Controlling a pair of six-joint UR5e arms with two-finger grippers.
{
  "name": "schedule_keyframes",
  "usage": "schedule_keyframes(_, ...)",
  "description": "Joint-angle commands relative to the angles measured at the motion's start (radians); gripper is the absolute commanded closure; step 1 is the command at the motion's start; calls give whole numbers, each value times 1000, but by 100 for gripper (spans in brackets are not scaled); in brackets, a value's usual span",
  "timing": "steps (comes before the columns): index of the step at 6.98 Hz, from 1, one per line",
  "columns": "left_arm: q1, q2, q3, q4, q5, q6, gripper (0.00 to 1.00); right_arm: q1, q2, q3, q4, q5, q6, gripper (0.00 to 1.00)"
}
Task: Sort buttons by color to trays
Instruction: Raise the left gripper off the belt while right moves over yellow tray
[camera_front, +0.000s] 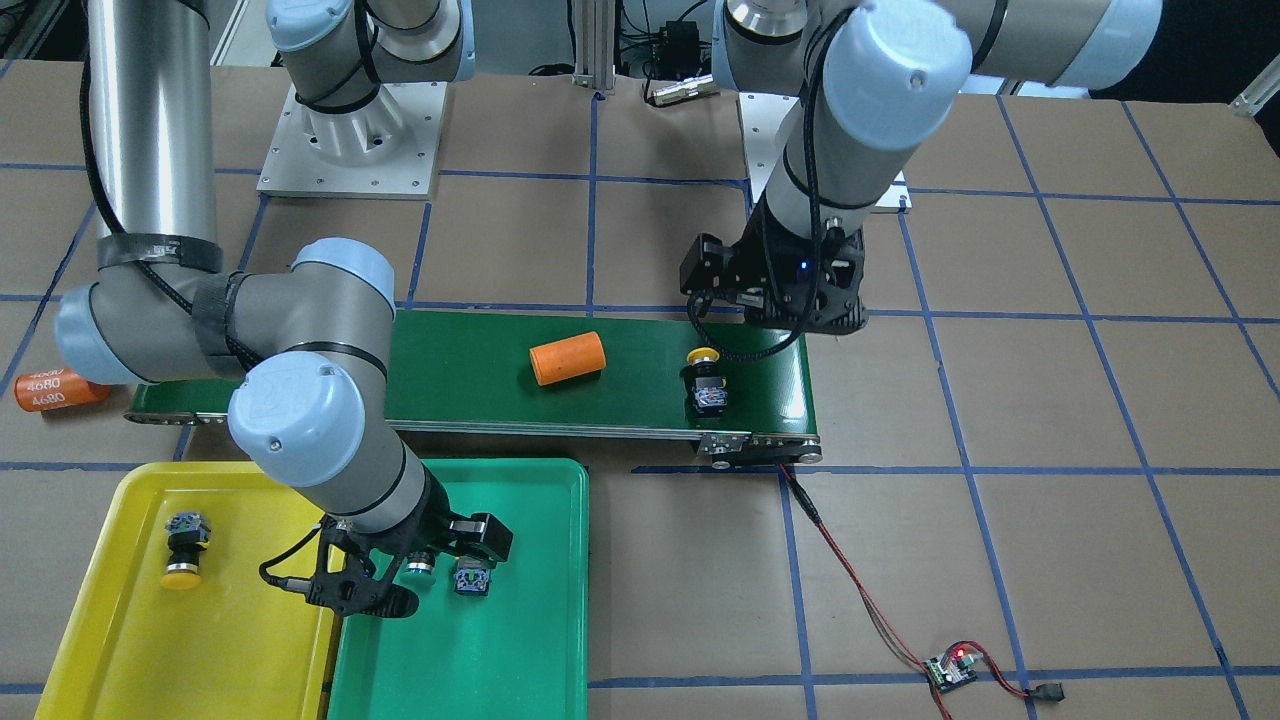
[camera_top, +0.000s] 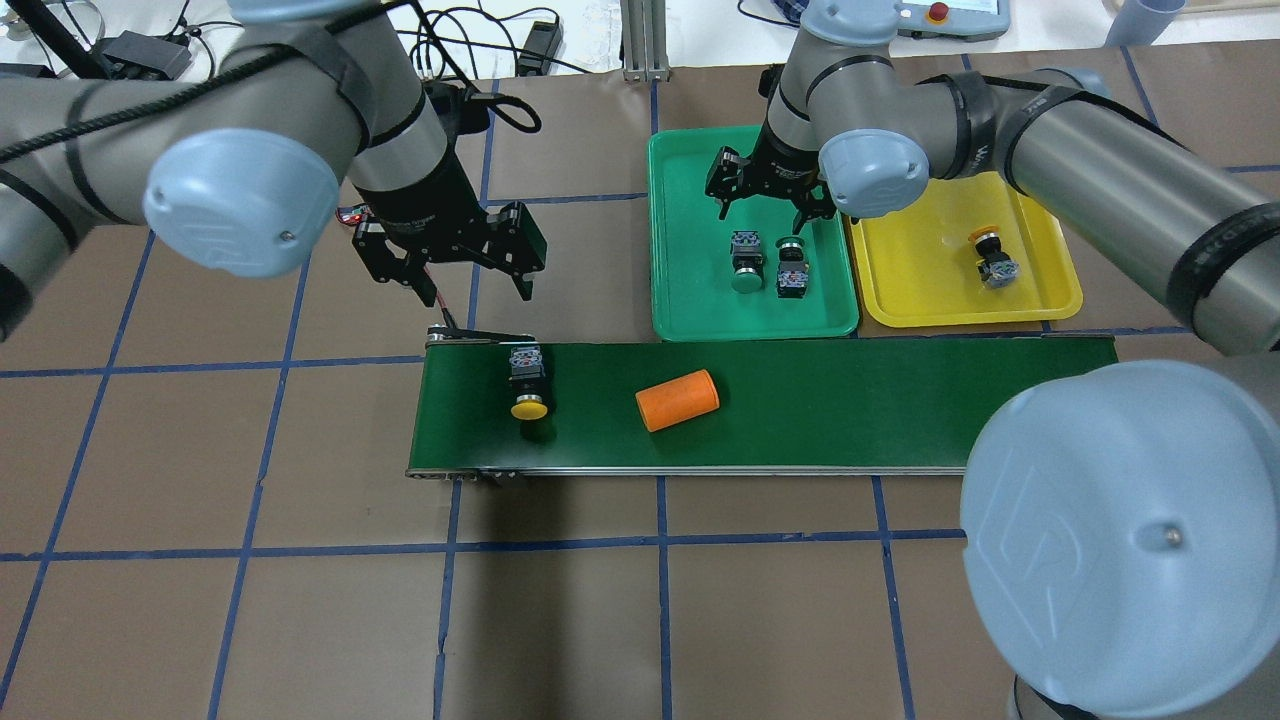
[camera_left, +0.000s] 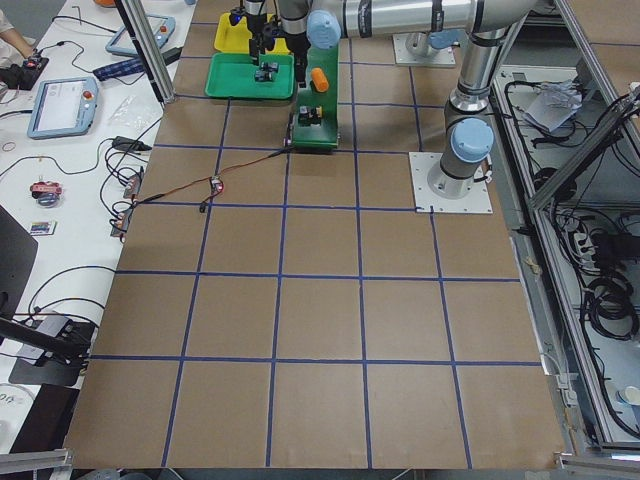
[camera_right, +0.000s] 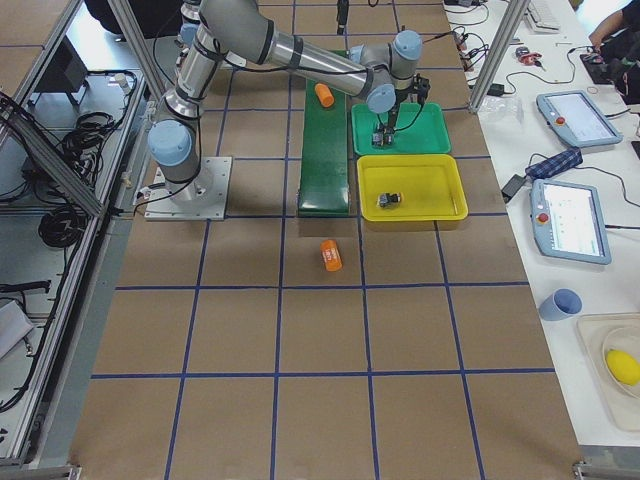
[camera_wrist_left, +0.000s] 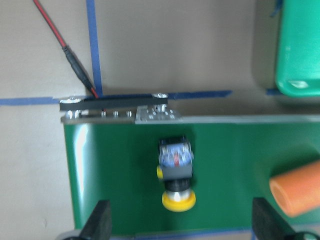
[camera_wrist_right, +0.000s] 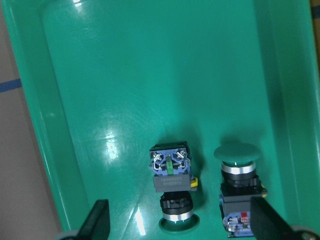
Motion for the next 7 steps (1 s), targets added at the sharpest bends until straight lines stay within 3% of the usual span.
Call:
schedule_keyframes(1,-18,117,29,-136,0,24,0,-38,-101,62,32,1,-29,0)
schedule_keyframes(2,-9,166,-25,-145,8,96,0,-74,-150,100,49,-1,-67,0)
schedule_keyframes(3,69,152,-52,45,-3,128,0,-93,-219,137,129,-4,-75,0)
schedule_keyframes(4,176,137,-64,83,-3,121,0,-98,-290,145,206,-19,-73,0)
schedule_keyframes(5,174,161,-61,38,6,121,0,-101,-356,147,319,-91,-75,0)
schedule_keyframes(7,161,201,-92,-44,32,135,0,-99,-416,159,450,-142,-69,0)
